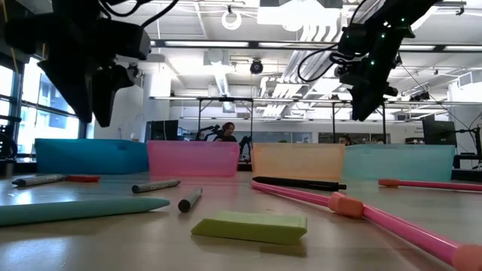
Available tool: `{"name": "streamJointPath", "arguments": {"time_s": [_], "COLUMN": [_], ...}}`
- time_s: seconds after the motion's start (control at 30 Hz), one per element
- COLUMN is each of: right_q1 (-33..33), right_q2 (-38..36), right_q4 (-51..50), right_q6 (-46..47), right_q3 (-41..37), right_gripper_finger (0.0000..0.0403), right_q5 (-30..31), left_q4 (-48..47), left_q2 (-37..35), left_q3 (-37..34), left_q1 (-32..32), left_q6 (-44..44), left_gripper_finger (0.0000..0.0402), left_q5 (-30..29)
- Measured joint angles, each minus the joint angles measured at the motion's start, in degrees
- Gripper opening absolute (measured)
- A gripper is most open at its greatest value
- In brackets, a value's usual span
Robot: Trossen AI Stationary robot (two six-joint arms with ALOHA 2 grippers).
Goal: Sort crayons/erasers/pens/pencils in bins
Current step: Put the red eraser into the blue bin
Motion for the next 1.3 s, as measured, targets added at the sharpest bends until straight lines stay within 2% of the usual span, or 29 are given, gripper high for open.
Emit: {"name": "streamJointPath", "arguments": {"time_s": [0.27, 0.7, 1.3], "right_q1": [0.0, 0.02, 0.02], "right_q2": [0.0, 0.0, 0.02], "right_q4": [0.02, 0.0, 0.0], "right_q6": [1.55, 1.4, 1.37], "right_q3": [0.0, 0.0, 0.0], "right_gripper_finger": [0.0135, 0.0135, 0.0135], "right_q5": [0.0, 0.02, 0.04], "left_q4": [1.03, 3.59, 4.59], "left_q2": [2.51, 11.97, 12.68], "left_q3": [-1.25, -1.29, -1.29], "left_q1": [1.49, 2.3, 4.76], "left_q6": [6.23, 7.71, 10.73], "left_gripper_finger": [0.0209, 0.0209, 0.0209], "left_q5": [-0.4, 0.17, -0.44]}}
